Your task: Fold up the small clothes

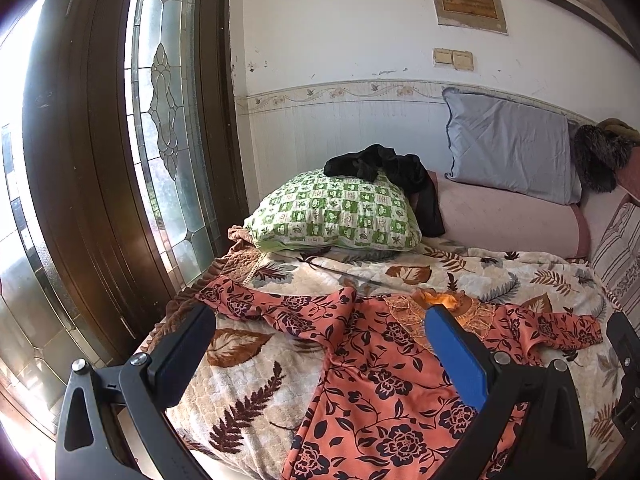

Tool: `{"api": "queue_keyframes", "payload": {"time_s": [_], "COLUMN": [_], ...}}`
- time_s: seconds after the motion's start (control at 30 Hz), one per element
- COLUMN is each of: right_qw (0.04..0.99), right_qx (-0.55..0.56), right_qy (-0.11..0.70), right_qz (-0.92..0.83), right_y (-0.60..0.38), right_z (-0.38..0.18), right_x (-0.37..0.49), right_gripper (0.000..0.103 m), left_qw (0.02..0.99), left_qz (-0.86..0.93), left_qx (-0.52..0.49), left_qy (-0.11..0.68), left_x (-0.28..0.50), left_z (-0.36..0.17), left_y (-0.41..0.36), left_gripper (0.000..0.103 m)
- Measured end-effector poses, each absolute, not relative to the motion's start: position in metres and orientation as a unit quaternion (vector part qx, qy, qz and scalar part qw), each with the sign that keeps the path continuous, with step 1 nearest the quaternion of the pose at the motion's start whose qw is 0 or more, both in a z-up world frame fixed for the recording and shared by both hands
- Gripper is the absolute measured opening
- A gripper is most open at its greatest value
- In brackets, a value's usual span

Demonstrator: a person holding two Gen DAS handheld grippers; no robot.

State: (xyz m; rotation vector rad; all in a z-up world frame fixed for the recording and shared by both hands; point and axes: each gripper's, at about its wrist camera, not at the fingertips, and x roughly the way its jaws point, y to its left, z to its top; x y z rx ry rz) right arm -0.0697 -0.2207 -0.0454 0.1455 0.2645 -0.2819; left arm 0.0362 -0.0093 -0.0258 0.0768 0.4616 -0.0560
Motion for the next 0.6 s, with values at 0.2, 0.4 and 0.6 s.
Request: {"api": "queue_keyframes", "payload": {"time_s": [0.2, 0.4, 0.6], "right_qw": [0.978, 0.978, 0.977], "right_qx": [0.078, 0.077, 0.082], "right_qy": [0.132, 0.133, 0.138], "right_qz": [-0.141, -0.141, -0.140], "right_y": [-0.2196, -0.2199, -0.2232], "right_z": [-0.0468, -0.0466, -0.0499], "right_x": [-0.0674, -0.0670, -0.0628], "right_gripper": [0.103, 0.103, 0.103], "left_qw": [0.972, 0.971, 0.970], "left_qz": [-0.030, -0.033, -0.033], "left_qx": [0.037, 0.040, 0.041], "left_qy": [0.229, 0.232, 0.237], "left_x": [0.0368, 0.0375, 0.0433], "left_z": [-0.0253, -0.0266, -0.0286], "left_y": [-0.0111, -0.0102, -0.0114], "left_gripper": [0.103, 0.103, 0.103]}}
